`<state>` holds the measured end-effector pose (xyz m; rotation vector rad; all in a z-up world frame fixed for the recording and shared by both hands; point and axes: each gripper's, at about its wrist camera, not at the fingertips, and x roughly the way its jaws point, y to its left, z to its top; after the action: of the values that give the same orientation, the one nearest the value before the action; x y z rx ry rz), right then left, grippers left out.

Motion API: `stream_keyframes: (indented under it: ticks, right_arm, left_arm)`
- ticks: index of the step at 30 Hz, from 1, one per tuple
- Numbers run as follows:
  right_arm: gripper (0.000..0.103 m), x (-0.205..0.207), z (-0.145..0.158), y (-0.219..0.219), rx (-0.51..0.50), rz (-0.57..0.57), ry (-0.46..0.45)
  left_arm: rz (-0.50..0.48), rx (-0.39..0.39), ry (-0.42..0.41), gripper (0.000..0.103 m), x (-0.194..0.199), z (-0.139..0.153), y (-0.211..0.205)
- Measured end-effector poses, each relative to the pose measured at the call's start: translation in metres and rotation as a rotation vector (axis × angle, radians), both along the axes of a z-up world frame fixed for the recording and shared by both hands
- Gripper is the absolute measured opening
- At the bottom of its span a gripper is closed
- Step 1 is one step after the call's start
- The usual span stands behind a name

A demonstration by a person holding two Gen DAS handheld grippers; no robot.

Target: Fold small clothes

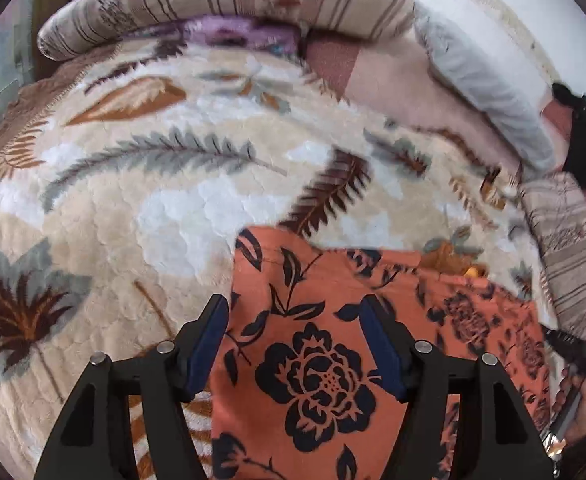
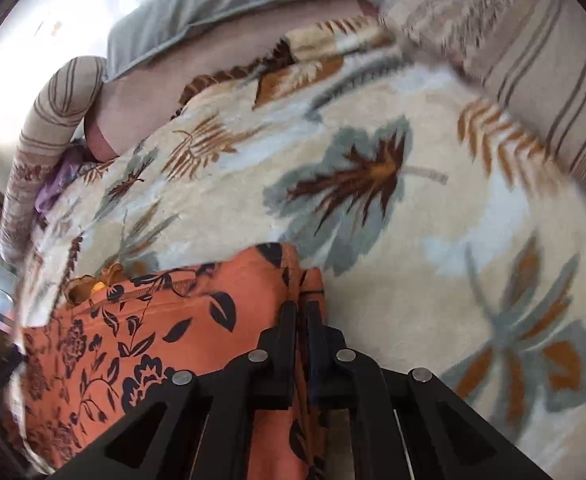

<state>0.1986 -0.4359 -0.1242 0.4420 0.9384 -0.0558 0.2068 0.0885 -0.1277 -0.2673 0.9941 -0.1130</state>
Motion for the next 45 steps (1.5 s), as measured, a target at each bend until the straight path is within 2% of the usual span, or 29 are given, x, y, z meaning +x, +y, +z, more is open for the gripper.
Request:
stream_keyframes:
  ticks: [2,5,8,10,12,13,14,15,17,19,23,25,26,27,28,30,31,33,34,35,36,37,38,39,40,42,43,44,45]
  right_arm:
    - [0.006,-0.003,-0.001,-0.006,0.041,-0.04,-0.016]
    - [0.006,-0.019,0.02,-0.01,0.042,-0.08,-0.051]
    - [0.009,-0.037,0.055,0.002,0.078,-0.037,-0.143]
    - [0.009,-0.033,0.061,0.016,0.213,0.062,-0.163]
    - [0.022,-0.016,0.043,0.032,0.381,0.188,-0.081]
    - [0.022,-0.009,0.028,0.035,0.399,0.194,-0.043]
    - [0.022,-0.004,0.012,0.031,0.342,0.14,0.007]
    - [0.017,-0.003,-0.006,0.019,0.305,0.052,0.06]
    - [0.017,-0.024,-0.019,-0.015,0.433,-0.118,0.014]
    - [0.021,-0.049,0.0,-0.016,0.369,-0.15,-0.05]
    - [0.029,-0.082,0.025,0.015,0.363,-0.016,-0.112]
    - [0.048,-0.095,0.022,0.028,0.38,0.045,-0.098]
    - [0.066,-0.1,0.013,0.031,0.37,0.042,-0.072]
    - [0.066,-0.104,0.0,0.026,0.348,-0.002,-0.028]
    - [0.06,-0.108,-0.013,0.018,0.363,-0.044,0.011]
    - [0.055,-0.126,-0.013,0.006,0.43,-0.1,-0.037]
    - [0.055,-0.133,-0.007,0.007,0.406,-0.116,-0.037]
    - [0.062,-0.147,0.014,0.02,0.368,-0.079,-0.086]
    - [0.066,-0.152,0.02,0.028,0.364,-0.036,-0.117]
    - [0.074,-0.155,0.023,0.038,0.338,0.022,-0.128]
    - [0.074,-0.155,0.019,0.043,0.29,0.049,-0.099]
    - [0.074,-0.153,0.003,0.043,0.26,0.032,-0.032]
    - [0.067,-0.154,-0.018,0.032,0.313,-0.027,0.033]
    - [0.062,-0.161,-0.023,0.022,0.385,-0.078,0.01]
    - [0.062,-0.168,-0.017,0.016,0.415,-0.109,-0.013]
    - [0.068,-0.179,0.008,0.021,0.333,-0.086,-0.066]
    - [0.072,-0.182,0.016,0.026,0.3,-0.055,-0.101]
    - [0.078,-0.183,0.018,0.029,0.288,-0.018,-0.115]
    - [0.078,-0.18,0.01,0.03,0.283,-0.002,-0.085]
  left_arm:
    - [0.013,0.12,0.077,0.07,0.014,-0.022,-0.005]
    - [0.02,0.122,0.043,0.072,0.014,-0.018,-0.006]
    - [0.019,0.117,0.042,0.071,0.014,-0.02,-0.005]
    - [0.021,0.121,0.035,0.072,0.014,-0.021,-0.006]
    - [0.029,0.122,0.035,0.072,0.014,-0.021,-0.007]
    - [0.033,0.118,0.033,0.072,0.014,-0.021,-0.006]
    - [0.035,0.114,0.034,0.072,0.015,-0.02,-0.008]
    - [0.038,0.11,0.04,0.072,0.012,-0.018,-0.006]
    - [0.037,0.094,0.021,0.072,0.0,-0.005,-0.003]
    - [0.038,0.085,-0.038,0.072,-0.021,0.013,-0.002]
    - [-0.003,0.032,-0.088,0.072,-0.066,0.032,-0.012]
    - [-0.02,-0.004,-0.101,0.072,-0.088,0.035,-0.017]
    - [-0.023,-0.013,-0.099,0.074,-0.096,0.034,-0.02]
    - [-0.036,-0.021,-0.089,0.075,-0.105,0.029,-0.022]
    - [-0.041,-0.017,-0.078,0.076,-0.11,0.022,-0.024]
    - [-0.033,0.036,-0.018,0.076,-0.114,-0.001,-0.029]
    - [-0.051,0.075,0.0,0.075,-0.114,-0.013,-0.032]
    - [-0.094,0.179,-0.076,0.077,-0.122,-0.013,-0.043]
    - [-0.107,0.213,-0.074,0.077,-0.122,-0.012,-0.048]
    - [-0.105,0.221,-0.066,0.077,-0.121,-0.011,-0.049]
    - [-0.092,0.208,-0.059,0.077,-0.121,-0.008,-0.048]
    - [-0.077,0.178,-0.054,0.077,-0.122,-0.003,-0.045]
    - [-0.062,0.144,-0.053,0.077,-0.123,0.003,-0.041]
    - [-0.049,0.12,-0.063,0.077,-0.128,0.011,-0.038]
    - [-0.043,0.112,-0.087,0.077,-0.134,0.017,-0.036]
    - [-0.034,0.137,-0.155,0.083,-0.147,0.022,-0.034]
    - [-0.033,0.165,-0.157,0.086,-0.148,0.017,-0.035]
    - [-0.042,0.198,-0.122,0.088,-0.145,0.004,-0.036]
    - [-0.053,0.231,-0.052,0.088,-0.139,-0.014,-0.037]
